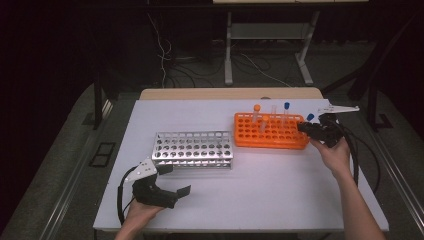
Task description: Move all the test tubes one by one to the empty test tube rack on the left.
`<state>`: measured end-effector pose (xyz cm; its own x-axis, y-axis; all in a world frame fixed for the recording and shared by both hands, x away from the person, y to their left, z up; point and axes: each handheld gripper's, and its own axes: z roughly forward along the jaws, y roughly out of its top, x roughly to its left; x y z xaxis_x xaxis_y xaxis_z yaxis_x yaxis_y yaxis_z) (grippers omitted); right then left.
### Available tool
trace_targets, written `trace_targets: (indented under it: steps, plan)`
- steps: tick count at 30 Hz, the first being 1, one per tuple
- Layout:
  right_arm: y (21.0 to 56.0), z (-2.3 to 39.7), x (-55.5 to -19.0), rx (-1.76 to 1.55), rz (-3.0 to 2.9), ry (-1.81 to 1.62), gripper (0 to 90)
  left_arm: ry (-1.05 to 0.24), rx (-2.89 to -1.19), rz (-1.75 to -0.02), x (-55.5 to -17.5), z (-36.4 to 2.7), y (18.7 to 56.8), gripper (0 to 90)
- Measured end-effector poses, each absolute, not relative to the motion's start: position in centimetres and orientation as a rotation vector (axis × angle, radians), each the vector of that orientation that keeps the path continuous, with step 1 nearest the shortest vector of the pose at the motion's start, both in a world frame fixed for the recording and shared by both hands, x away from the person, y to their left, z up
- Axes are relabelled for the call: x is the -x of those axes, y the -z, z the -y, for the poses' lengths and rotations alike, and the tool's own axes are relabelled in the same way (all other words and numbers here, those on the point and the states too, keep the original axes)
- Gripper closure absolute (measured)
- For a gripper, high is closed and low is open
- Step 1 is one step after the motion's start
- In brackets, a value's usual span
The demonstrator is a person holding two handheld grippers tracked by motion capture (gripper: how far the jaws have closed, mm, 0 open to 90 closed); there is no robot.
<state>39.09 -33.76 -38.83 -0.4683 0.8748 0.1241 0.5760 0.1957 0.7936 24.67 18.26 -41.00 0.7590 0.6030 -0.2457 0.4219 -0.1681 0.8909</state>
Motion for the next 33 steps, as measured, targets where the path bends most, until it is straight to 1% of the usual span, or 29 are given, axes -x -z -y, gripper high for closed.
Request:
trace_targets:
  steps: [8, 16, 27, 33]
  plan:
    - [37.3, 33.9, -37.2, -1.314, -2.203, -1.171, 75.9, -0.192, -1.807, -0.796, -24.8, -17.8, 40.3, 0.0]
    - [36.1, 32.8, -35.3, -1.226, -2.300, -1.201, 75.9, -0.179, -1.838, -0.790, -25.1, -17.4, 39.9, 0.0]
    - [35.0, 29.9, -33.6, -1.089, -2.438, -1.198, 75.9, -0.137, -1.914, -0.754, -25.6, -16.3, 39.2, 0.0]
    - [34.1, 26.9, -32.8, -0.970, -2.532, -1.179, 75.9, -0.120, -1.953, -0.722, -26.2, -15.6, 38.3, 0.0]
